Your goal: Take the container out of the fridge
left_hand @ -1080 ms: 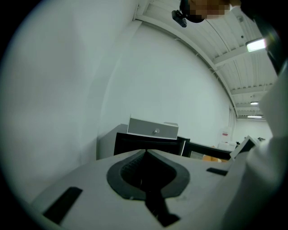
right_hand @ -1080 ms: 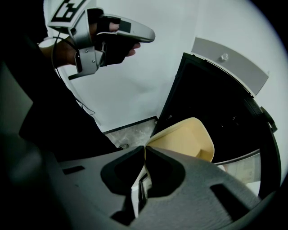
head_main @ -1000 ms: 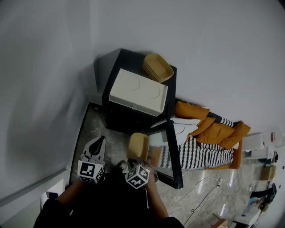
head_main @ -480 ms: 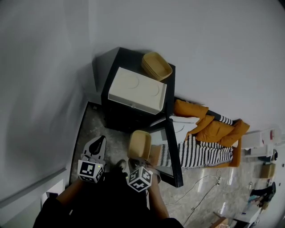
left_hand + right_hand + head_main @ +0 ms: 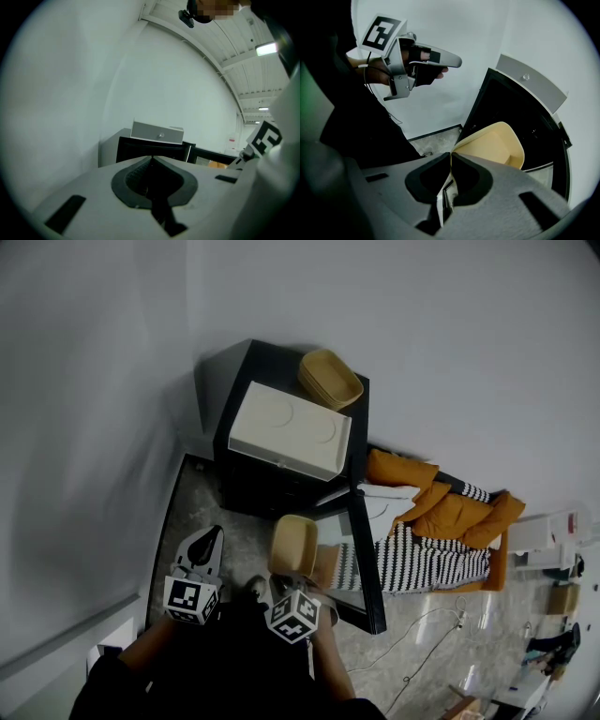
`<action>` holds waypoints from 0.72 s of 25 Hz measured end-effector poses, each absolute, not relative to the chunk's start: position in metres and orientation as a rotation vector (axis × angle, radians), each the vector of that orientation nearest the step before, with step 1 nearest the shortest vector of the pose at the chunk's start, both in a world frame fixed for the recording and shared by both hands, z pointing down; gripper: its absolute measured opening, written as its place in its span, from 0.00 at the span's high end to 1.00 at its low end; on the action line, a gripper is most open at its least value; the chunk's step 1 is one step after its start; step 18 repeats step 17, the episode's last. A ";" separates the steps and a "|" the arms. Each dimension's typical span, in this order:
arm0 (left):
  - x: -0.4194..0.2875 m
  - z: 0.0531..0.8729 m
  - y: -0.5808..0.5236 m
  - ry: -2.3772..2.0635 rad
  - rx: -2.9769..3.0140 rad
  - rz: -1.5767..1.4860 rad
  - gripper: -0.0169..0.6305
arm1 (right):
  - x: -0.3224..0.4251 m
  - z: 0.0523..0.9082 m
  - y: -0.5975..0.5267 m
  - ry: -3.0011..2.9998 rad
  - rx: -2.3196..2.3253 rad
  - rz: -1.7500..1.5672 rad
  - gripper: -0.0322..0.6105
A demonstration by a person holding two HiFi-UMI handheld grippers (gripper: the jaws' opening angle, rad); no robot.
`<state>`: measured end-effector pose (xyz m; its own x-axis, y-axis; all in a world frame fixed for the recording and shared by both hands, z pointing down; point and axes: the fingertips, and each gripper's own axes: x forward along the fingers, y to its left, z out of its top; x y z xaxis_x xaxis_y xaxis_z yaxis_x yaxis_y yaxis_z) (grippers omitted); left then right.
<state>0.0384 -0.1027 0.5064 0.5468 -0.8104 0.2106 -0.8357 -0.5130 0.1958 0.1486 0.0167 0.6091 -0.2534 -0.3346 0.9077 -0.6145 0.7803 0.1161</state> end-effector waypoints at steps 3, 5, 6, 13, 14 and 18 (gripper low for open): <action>0.038 0.507 -0.104 -1.372 2.518 0.131 0.97 | 0.148 0.610 0.016 -1.862 0.724 0.316 0.94; 0.038 0.507 -0.105 -1.371 2.525 0.129 0.97 | 0.148 0.610 0.016 -1.862 0.723 0.314 0.93; 0.038 0.506 -0.105 -1.371 2.526 0.129 0.97 | 0.148 0.610 0.015 -1.861 0.721 0.313 0.94; 0.039 0.508 -0.106 -1.367 2.517 0.134 0.97 | 0.149 0.610 0.014 -1.862 0.717 0.313 0.94; 0.039 0.507 -0.106 -1.368 2.516 0.135 0.97 | 0.149 0.609 0.014 -1.862 0.717 0.313 0.94; 0.040 0.505 -0.107 -1.372 2.516 0.134 0.97 | 0.150 0.609 0.013 -1.862 0.716 0.313 0.94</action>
